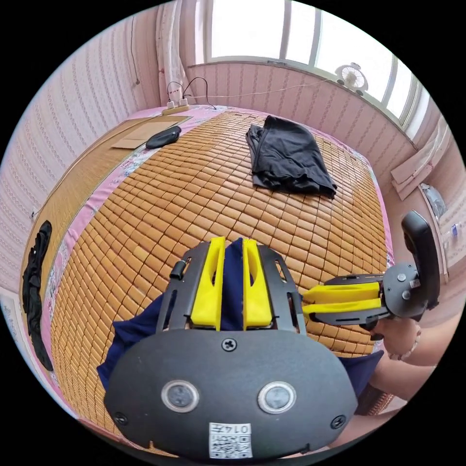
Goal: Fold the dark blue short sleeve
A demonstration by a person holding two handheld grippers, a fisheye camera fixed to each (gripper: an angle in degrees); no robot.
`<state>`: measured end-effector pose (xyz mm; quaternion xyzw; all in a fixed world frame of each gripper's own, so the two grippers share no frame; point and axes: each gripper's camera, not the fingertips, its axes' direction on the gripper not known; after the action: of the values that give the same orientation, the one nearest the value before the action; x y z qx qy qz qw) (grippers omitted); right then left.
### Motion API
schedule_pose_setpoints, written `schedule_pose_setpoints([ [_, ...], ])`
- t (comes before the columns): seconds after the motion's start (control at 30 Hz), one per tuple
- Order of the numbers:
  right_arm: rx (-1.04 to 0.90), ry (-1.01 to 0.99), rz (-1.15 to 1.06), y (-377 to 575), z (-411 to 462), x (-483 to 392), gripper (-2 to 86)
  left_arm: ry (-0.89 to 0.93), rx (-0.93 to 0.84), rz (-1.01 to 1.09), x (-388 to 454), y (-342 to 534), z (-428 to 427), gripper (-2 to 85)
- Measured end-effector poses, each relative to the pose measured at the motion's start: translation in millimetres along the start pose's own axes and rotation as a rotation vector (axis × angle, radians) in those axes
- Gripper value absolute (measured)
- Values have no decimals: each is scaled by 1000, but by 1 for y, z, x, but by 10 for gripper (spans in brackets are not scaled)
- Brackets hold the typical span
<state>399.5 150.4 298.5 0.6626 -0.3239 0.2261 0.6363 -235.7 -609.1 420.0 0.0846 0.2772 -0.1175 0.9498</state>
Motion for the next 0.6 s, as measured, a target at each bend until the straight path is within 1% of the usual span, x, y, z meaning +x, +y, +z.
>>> schedule_pose_setpoints([
  [0.07, 19, -34, 18, 2, -4, 12, 78, 45, -32, 30, 3, -16, 23, 99],
  [0.2, 25, -63, 30, 4, -7, 27, 64, 16, -149, 60, 8, -25, 60, 89],
  [0.23, 27, -73, 29, 5, -7, 31, 56, 4, -206, 77, 10, -23, 71, 76],
  [0.27, 30, -87, 32, 5, -8, 35, 48, 10, -161, 101, 13, -21, 71, 56],
  [0.33, 24, -87, 47, 5, -8, 40, 29, 36, -148, 116, 14, -18, 74, 25],
  [0.43, 11, -112, 65, 6, -8, 48, 20, 50, -129, 97, 9, -13, 75, 11],
  [0.5, 38, -136, 66, 9, -14, 50, 31, 75, -121, 67, 3, -10, 76, 8],
  [0.57, 68, -187, 70, 12, -20, 54, 88, 90, -104, 61, -3, -5, 76, 5],
  [0.6, 71, -200, 72, 12, -20, 54, 93, 89, -100, 63, -4, -3, 76, 5],
])
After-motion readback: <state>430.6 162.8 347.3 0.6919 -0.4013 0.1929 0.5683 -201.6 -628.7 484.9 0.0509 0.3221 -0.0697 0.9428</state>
